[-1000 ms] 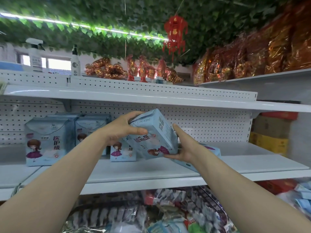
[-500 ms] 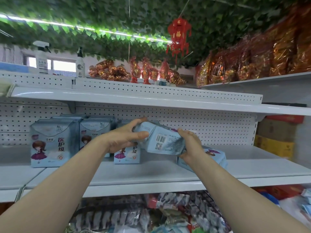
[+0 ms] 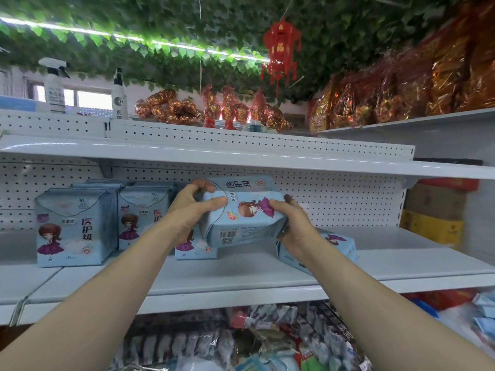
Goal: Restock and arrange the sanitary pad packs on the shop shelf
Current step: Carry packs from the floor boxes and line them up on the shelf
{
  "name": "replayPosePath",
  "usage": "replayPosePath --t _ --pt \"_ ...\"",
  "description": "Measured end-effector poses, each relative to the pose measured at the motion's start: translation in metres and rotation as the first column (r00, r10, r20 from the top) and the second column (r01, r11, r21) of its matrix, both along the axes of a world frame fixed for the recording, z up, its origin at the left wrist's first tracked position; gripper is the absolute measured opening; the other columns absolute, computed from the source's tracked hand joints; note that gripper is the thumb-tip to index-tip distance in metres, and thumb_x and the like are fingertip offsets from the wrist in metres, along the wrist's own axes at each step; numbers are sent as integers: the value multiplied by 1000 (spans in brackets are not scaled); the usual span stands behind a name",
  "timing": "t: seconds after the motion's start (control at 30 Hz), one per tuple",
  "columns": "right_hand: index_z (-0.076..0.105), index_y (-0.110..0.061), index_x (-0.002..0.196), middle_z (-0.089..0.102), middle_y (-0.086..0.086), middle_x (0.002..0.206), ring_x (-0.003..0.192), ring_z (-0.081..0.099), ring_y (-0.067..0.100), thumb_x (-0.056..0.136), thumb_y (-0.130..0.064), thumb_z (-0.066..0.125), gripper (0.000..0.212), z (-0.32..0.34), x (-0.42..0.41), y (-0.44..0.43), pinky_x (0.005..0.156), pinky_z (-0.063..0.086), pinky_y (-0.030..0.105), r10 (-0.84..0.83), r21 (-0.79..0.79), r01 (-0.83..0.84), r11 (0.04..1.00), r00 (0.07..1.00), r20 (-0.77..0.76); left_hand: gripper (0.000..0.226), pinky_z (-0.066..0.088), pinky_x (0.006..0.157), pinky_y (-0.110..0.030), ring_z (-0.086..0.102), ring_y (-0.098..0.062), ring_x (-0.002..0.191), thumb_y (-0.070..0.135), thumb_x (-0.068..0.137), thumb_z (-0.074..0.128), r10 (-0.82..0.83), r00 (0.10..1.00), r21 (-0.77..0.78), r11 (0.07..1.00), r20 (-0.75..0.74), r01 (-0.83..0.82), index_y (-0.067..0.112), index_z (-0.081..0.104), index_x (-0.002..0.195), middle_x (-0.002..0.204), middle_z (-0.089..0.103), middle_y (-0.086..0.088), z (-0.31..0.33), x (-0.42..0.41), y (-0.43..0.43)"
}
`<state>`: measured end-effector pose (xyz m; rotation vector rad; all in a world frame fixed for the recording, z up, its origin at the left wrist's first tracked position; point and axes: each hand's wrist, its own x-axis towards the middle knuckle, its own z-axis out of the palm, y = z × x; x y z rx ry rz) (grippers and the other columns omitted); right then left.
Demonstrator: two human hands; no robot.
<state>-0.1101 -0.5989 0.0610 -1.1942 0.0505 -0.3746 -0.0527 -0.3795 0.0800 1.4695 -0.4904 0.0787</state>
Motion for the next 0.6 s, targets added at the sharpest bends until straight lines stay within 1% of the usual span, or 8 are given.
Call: replayPosePath --t 0.1,0.2,0.3,0.37,0.43,0.47,0.53,0.6 --pt "38 -38 148 74 2 117 97 71 23 88 -27 75 72 2 -2 -7 81 57 39 72 -46 -74 996 996 -52 35 60 77 -43 73 -30 97 7 79 80 -50 998 17 999 25 50 22 58 101 119 69 -4 5 -5 3" --pt "50 -38 137 77 0 111 94 72 23 87 -35 75 56 2 -6 -14 79 58 40 152 -145 -161 976 986 -68 46 58 89 -49 72 -26 101 5 80 78 -83 996 16 996 25 83 28 59 115 123 67 -2 13 -13 2" --pt "52 -32 134 77 3 107 89 74 25 87 -27 75 52 2 -8 -20 74 60 42 180 -107 -185 977 982 -51 59 57 93 -50 72 -27 103 9 78 82 -69 997 -9 998 -41 68 28 54 126 129 62 -1 17 -13 -2" --pt "52 -27 133 78 7 103 87 75 26 84 -18 77 55 4 -9 -22 74 62 47 174 -33 -175 984 984 -30 82 58 89 -47 71 -26 103 22 73 89 25 996 46 999 -88 -21 20 45 142 135 59 -4 16 -13 -4" --pt "52 -24 133 75 10 109 90 74 28 82 -12 79 59 5 -10 -24 81 61 53 150 55 -149 987 989 -8 93 58 79 -39 68 -24 106 38 72 89 117 983 127 987 -139 -99 15 39 147 136 59 -6 13 -17 -8" --pt "51 -21 133 73 13 113 93 73 29 81 -10 79 60 5 -11 -25 81 61 53 145 99 -144 985 989 -1 93 57 74 -37 66 -25 108 42 74 86 144 973 161 980 -179 -115 13 37 148 136 59 -8 12 -22 -11" --pt "51 -16 134 71 15 114 98 72 30 80 -10 81 63 5 -10 -26 73 63 48 149 168 -148 975 989 5 92 60 72 -39 64 -28 110 48 75 84 156 947 166 980 -280 -112 13 38 147 133 58 -11 9 -28 -15" --pt "54 -11 133 70 15 113 100 72 31 79 -13 81 60 3 -13 -25 69 62 44 182 167 -180 969 983 3 82 62 71 -38 69 -29 103 47 74 84 147 937 118 986 -316 -115 13 47 139 122 65 -13 8 -35 -17"
